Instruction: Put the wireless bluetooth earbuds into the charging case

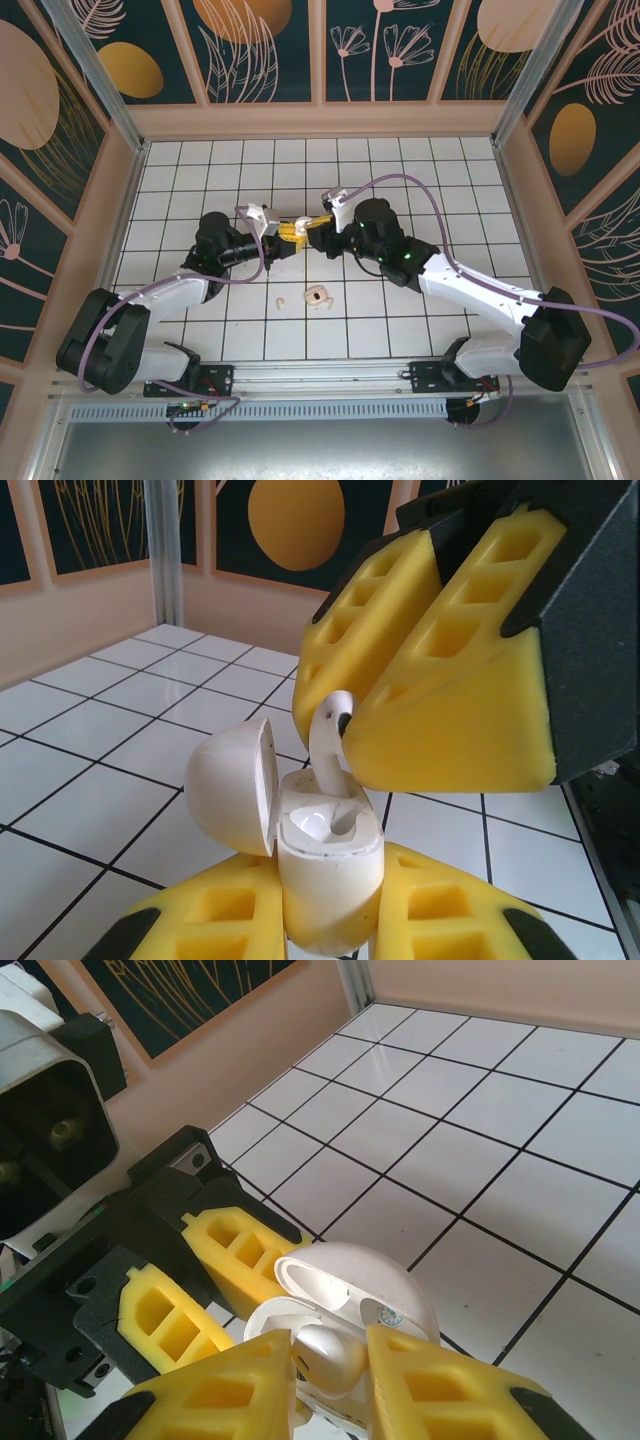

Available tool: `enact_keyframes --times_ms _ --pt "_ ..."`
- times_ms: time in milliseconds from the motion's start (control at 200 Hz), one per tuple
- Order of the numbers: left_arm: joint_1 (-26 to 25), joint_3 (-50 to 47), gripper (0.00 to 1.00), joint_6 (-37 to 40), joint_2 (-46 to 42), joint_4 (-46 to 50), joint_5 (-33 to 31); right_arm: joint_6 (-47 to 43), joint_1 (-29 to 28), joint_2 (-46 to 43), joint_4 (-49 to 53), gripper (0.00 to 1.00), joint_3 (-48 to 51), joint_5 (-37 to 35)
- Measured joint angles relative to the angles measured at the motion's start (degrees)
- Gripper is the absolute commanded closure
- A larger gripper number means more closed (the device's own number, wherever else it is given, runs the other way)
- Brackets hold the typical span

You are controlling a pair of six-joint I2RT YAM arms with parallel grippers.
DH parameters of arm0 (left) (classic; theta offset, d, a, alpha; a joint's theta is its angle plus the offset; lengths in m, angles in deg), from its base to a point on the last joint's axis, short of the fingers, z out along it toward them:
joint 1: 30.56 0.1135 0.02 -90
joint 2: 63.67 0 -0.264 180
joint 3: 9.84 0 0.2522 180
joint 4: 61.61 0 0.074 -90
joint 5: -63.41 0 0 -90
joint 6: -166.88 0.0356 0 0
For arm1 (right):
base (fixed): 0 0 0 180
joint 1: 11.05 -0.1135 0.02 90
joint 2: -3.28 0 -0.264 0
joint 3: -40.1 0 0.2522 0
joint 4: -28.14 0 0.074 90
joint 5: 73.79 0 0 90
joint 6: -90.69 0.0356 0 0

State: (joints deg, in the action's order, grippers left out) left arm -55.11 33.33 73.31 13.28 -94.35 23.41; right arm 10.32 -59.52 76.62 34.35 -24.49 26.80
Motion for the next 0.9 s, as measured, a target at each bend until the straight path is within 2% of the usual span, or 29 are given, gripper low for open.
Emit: enact_keyframes --times_ms 540,751,901 --pt "0.0 0.02 0.85 -0.13 -0.83 -0.44 -1.4 3.28 0.42 -1.09 -0.15 0.49 0.11 1.55" --pt "0.0 0.02 0.84 -0.11 -0.83 -0.39 -2.54 7.5 2.62 -5.01 -0.13 0.34 0.11 1.73" --pt "0.0 0.07 0.84 -0.11 -0.83 -0.39 -2.73 10.97 4.66 -6.12 0.42 0.29 0.11 1.97"
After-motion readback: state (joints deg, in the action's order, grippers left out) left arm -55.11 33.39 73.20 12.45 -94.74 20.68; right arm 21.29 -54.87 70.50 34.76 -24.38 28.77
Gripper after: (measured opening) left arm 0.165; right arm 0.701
